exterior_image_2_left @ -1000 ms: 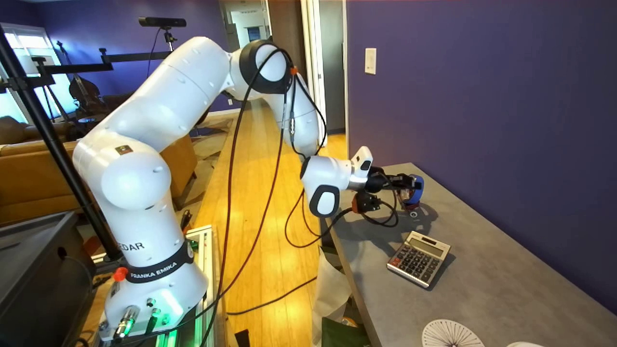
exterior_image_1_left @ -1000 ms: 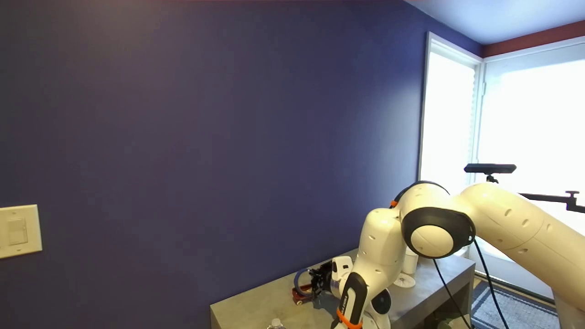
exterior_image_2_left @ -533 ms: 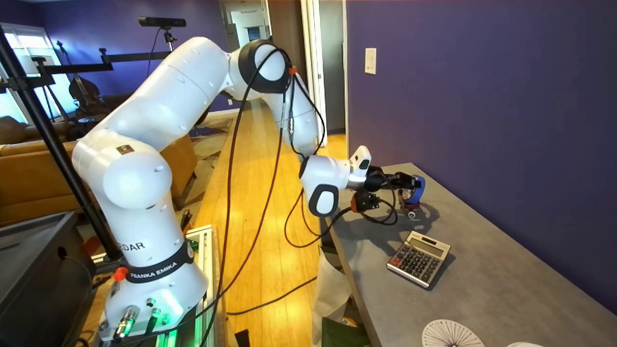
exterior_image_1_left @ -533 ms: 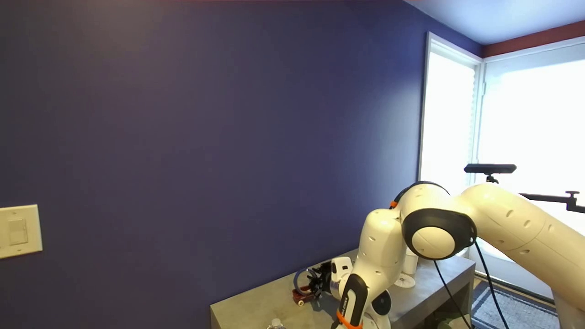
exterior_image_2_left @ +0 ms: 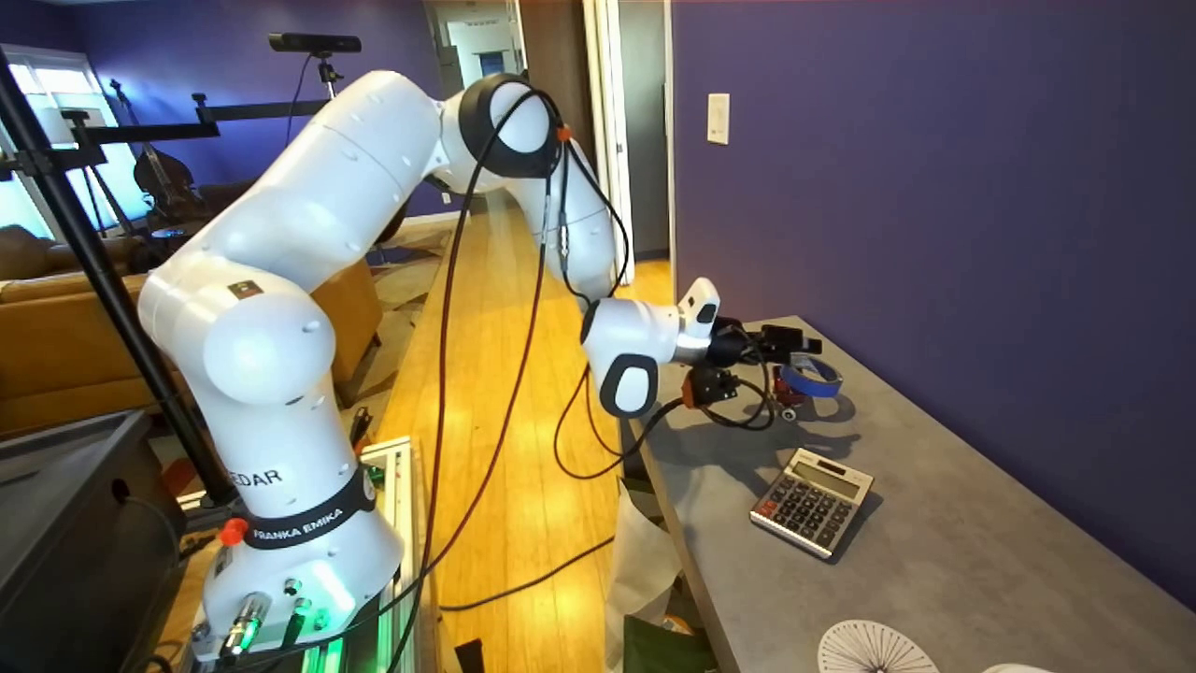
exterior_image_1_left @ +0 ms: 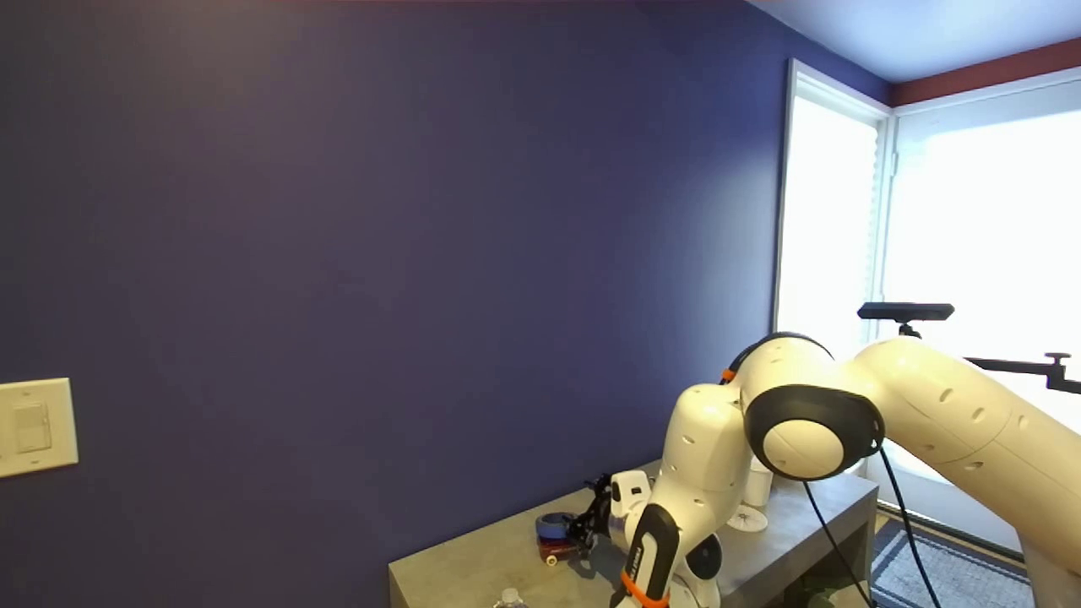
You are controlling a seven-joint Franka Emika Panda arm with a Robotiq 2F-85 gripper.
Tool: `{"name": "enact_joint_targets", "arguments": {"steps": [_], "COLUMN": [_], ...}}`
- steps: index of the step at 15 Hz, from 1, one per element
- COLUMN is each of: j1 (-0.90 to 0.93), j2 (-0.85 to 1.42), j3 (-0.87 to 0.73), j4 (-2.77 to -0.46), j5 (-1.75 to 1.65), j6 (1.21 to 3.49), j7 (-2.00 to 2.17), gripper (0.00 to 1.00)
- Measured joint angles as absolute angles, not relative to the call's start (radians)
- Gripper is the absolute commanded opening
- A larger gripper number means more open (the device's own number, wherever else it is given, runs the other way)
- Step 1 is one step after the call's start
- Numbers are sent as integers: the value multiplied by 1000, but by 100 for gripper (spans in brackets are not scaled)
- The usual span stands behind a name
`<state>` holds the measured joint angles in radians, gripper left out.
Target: Put the blue tape in the toy cart
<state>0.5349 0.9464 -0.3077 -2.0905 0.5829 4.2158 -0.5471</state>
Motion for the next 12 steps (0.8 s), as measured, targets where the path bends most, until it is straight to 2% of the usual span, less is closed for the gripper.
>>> {"name": "enact_joint_targets", "arguments": {"steps": [12], "j1": [531], "j2": [751], "j3": [-278], "j4": [-2244], "j5": [582], "j6": [4212], "j7": [-750], "gripper": [100]}}
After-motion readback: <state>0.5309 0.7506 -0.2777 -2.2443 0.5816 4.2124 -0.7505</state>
